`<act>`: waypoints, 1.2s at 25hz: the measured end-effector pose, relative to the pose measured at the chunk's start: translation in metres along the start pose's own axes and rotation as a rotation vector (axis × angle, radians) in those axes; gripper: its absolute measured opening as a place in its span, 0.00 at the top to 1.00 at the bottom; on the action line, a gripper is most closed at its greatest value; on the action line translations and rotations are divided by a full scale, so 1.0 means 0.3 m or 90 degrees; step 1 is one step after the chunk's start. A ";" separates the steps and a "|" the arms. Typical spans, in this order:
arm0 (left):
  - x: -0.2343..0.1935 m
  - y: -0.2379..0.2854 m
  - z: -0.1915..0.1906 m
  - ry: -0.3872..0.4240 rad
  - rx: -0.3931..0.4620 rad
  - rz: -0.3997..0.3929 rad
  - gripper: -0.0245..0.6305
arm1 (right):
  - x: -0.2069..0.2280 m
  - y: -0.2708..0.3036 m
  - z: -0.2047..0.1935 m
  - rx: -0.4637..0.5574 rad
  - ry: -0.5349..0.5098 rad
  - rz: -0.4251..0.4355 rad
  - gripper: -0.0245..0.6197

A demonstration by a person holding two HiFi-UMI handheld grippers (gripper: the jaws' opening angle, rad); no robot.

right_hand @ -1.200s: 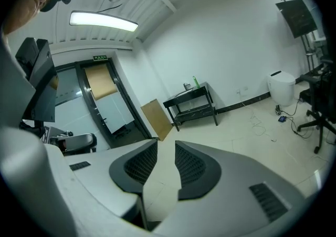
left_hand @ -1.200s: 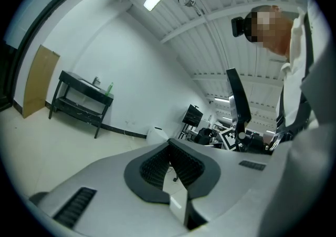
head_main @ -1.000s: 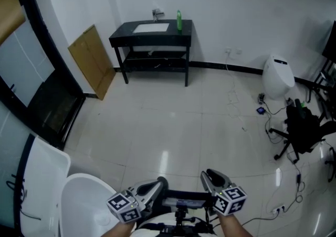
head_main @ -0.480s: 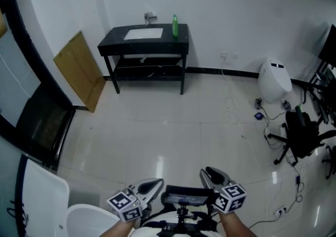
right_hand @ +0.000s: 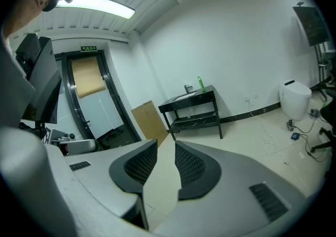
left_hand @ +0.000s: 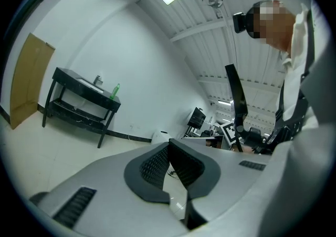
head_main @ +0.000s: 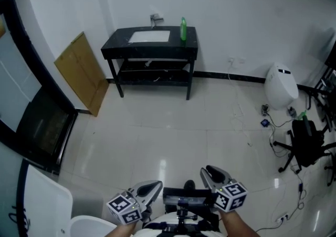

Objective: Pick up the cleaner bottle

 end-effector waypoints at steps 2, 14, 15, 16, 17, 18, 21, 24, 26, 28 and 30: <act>-0.041 0.019 0.020 -0.001 0.009 0.015 0.96 | 0.021 0.054 0.017 -0.002 -0.001 0.012 0.81; -0.309 0.357 0.269 -0.001 0.053 0.066 0.96 | 0.326 0.426 0.316 0.011 -0.015 0.072 0.81; -0.324 0.390 0.290 -0.001 0.056 0.069 0.96 | 0.353 0.446 0.343 0.010 -0.018 0.075 0.81; -0.337 0.421 0.306 -0.001 0.059 0.071 0.96 | 0.375 0.461 0.366 0.007 -0.021 0.076 0.81; -0.349 0.449 0.319 -0.002 0.061 0.072 0.96 | 0.396 0.475 0.388 0.005 -0.024 0.076 0.81; -0.361 0.477 0.328 -0.003 0.062 0.074 0.96 | 0.416 0.488 0.408 0.004 -0.026 0.076 0.81; -0.395 0.562 0.343 -0.009 0.060 0.083 0.96 | 0.483 0.526 0.456 0.001 -0.022 0.074 0.81; -0.436 0.619 0.359 -0.019 0.050 0.097 0.96 | 0.543 0.562 0.485 0.000 -0.021 0.067 0.81; -0.463 0.645 0.373 -0.022 0.042 0.107 0.96 | 0.580 0.587 0.497 0.000 -0.015 0.064 0.81; -0.487 0.665 0.388 -0.023 0.036 0.112 0.96 | 0.607 0.614 0.506 -0.004 -0.006 0.064 0.81; -0.515 0.678 0.405 -0.024 0.031 0.115 0.96 | 0.615 0.646 0.521 -0.007 -0.001 0.065 0.81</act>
Point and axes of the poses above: the fingertips, and each gripper's own axes: y forward along the fingers, x to its right, z out of its top, the point moved 5 cm from there along -y, backward along the fingers, and after that the axes turned 3 degrees about z, right-handed, at the moved point
